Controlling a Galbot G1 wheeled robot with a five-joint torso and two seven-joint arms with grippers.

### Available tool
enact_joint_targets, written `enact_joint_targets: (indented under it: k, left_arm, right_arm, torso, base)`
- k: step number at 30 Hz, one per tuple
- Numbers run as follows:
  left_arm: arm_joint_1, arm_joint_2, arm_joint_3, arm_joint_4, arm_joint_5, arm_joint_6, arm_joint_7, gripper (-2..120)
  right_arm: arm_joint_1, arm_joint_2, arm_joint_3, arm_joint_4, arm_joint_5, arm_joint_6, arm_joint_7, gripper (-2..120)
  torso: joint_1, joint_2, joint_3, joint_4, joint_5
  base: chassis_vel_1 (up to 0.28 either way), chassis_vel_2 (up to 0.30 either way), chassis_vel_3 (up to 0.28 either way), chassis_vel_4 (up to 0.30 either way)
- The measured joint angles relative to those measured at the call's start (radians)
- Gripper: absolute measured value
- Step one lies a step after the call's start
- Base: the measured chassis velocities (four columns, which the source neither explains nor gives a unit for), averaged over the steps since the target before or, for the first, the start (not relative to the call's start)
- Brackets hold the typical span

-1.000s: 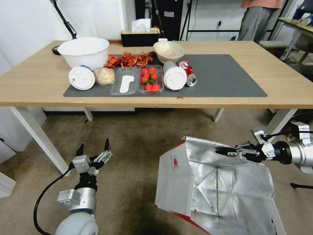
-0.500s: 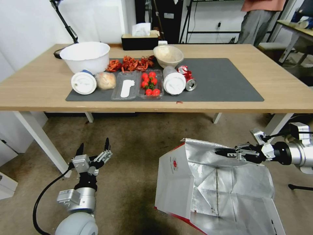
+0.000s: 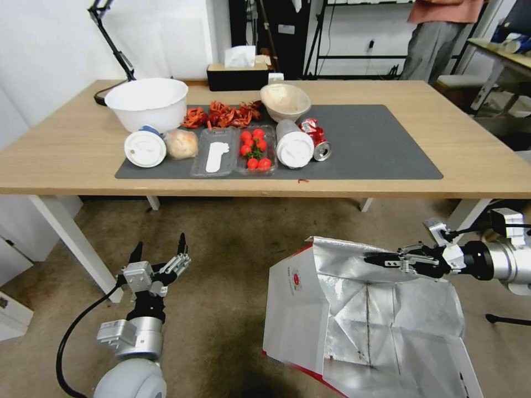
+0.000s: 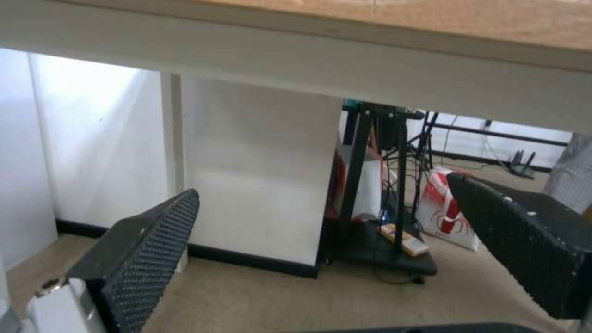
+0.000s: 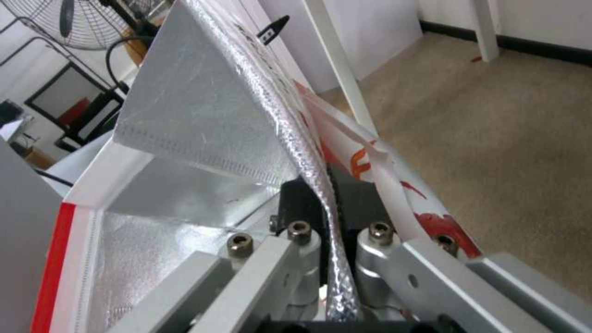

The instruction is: Pick up the food delivery bag from the floor and place it on the table.

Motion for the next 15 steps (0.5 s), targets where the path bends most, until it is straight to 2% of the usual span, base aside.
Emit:
enact_joint_targets:
  k: [15]
  left_arm:
    - [-0.006,0.001,0.001,0.008,-0.001,0.002,-0.002,100]
  right_arm:
    - [0.002,-0.002,-0.002,-0.009,0.0,0.001,-0.001,0]
  torso:
    - [0.024,0.062,0.038,0.0001,0.0]
  base:
    - [0.0,0.0,0.0,0.0]
